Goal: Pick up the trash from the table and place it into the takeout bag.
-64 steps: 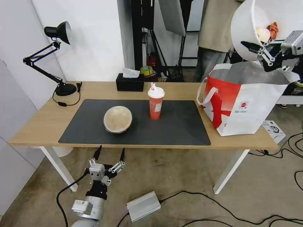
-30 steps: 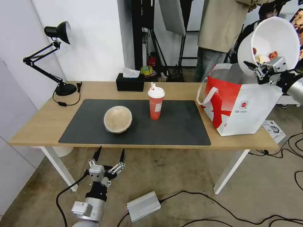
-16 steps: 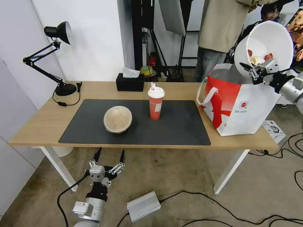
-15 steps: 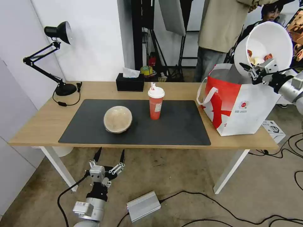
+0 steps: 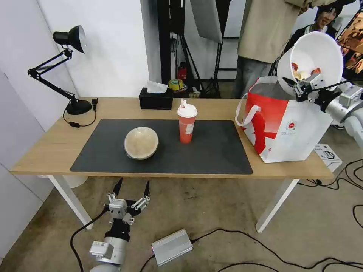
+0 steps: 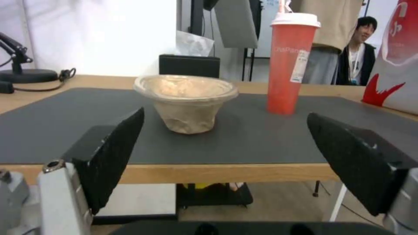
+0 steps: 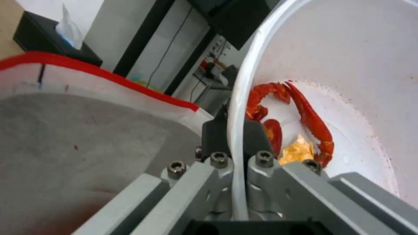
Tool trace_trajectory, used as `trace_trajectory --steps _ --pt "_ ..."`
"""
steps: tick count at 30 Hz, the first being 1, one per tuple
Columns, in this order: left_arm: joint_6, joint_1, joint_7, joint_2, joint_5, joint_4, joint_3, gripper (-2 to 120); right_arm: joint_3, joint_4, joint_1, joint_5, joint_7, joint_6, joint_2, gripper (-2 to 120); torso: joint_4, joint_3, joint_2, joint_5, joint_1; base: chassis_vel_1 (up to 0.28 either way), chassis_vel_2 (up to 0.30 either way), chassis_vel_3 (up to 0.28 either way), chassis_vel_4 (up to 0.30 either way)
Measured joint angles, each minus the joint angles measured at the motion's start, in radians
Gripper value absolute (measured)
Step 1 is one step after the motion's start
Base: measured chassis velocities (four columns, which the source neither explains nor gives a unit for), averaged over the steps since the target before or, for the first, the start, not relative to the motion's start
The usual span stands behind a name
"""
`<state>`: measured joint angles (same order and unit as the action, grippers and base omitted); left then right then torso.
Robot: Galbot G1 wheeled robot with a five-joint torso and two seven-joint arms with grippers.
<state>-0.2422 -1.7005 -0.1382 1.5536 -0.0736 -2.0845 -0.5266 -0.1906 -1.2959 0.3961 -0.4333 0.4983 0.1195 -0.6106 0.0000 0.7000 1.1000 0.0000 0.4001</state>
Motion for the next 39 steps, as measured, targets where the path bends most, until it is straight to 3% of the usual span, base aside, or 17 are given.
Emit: trace_trajectory --steps 16,32,36,39 --pt "0.001 0.005 0.000 0.003 0.003 0.013 0.001 100 0.050 0.087 -0.070 0.024 0.005 0.011 -0.049 0 0.0000 0.000 0.000 0.0000 0.000 0.000 0.000 0.000 0.000" --pt "0.000 0.012 0.000 0.005 -0.002 0.017 -0.001 100 0.050 0.066 -0.051 0.027 0.001 0.006 -0.037 0 0.0000 0.000 0.000 0.0000 0.000 0.000 0.000 0.000 0.000" --pt "0.000 0.013 0.000 0.005 -0.002 0.017 0.000 100 0.040 0.052 -0.036 0.025 -0.004 0.004 -0.028 19 0.0000 0.000 0.000 0.0000 0.000 0.000 0.000 0.000 0.000" --pt "0.000 0.013 0.000 0.005 -0.002 0.015 0.000 100 0.033 0.045 -0.028 0.024 -0.006 0.003 -0.026 27 -0.0001 0.000 0.000 0.0000 0.000 0.000 0.000 0.000 0.000"
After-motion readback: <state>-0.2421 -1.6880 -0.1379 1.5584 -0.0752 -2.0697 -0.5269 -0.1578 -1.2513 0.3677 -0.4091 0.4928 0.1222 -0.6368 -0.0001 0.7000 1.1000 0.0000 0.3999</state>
